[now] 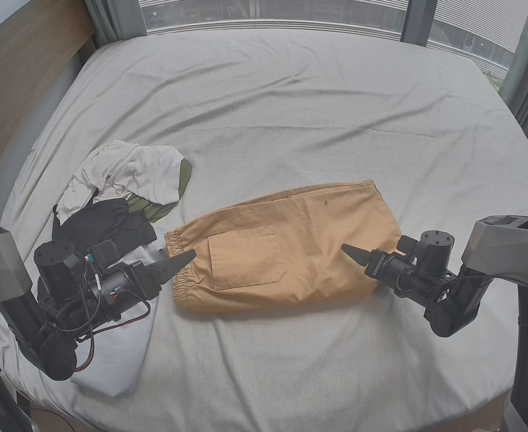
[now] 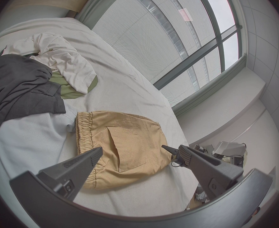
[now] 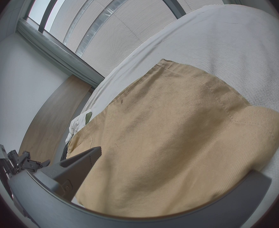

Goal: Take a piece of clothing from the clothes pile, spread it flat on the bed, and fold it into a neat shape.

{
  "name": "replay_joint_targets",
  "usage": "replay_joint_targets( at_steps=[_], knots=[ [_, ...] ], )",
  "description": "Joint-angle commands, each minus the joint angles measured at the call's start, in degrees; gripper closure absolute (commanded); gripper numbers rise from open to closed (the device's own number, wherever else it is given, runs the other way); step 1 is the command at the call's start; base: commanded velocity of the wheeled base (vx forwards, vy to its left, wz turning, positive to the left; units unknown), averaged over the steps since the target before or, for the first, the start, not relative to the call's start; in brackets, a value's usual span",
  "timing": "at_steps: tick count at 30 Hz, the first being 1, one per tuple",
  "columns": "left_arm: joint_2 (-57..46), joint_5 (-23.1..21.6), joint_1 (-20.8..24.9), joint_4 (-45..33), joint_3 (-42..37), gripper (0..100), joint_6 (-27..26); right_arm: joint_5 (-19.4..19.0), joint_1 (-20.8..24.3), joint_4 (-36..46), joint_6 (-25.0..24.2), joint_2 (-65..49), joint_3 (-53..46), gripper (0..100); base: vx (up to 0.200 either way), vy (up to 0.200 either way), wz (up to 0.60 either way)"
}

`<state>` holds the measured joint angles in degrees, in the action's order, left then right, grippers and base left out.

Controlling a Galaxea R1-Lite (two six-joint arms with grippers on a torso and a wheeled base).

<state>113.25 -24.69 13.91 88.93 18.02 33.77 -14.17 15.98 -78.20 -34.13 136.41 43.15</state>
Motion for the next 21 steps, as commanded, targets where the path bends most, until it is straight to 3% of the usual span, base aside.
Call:
replay_joint_targets(
  at_steps=[1,2,3,21],
  knots=[
    [-0.05,-0.01,-0.02,0.01,0.00,0,0.07,-0.07,0.01,0.51,-0.32,1.14,0.00,0,0.000,0.000,0.00],
    [-0.05,-0.01,-0.02,0.01,0.00,0,0.07,-0.07,0.01,0.51,-0.32,1.22,0.09,0,0.000,0.000,0.00],
    [-0.05,-0.01,-0.02,0.01,0.09,0,0.07,-0.07,0.01,0.51,-0.32,1.40,0.18,100,0.000,0.000,0.00],
    [-0.05,-0.10,-0.37,0.01,0.00,0,0.25,1.68,0.01,-6.79,-0.85,3.25,-2.99,100,0.000,0.000,0.00]
  ],
)
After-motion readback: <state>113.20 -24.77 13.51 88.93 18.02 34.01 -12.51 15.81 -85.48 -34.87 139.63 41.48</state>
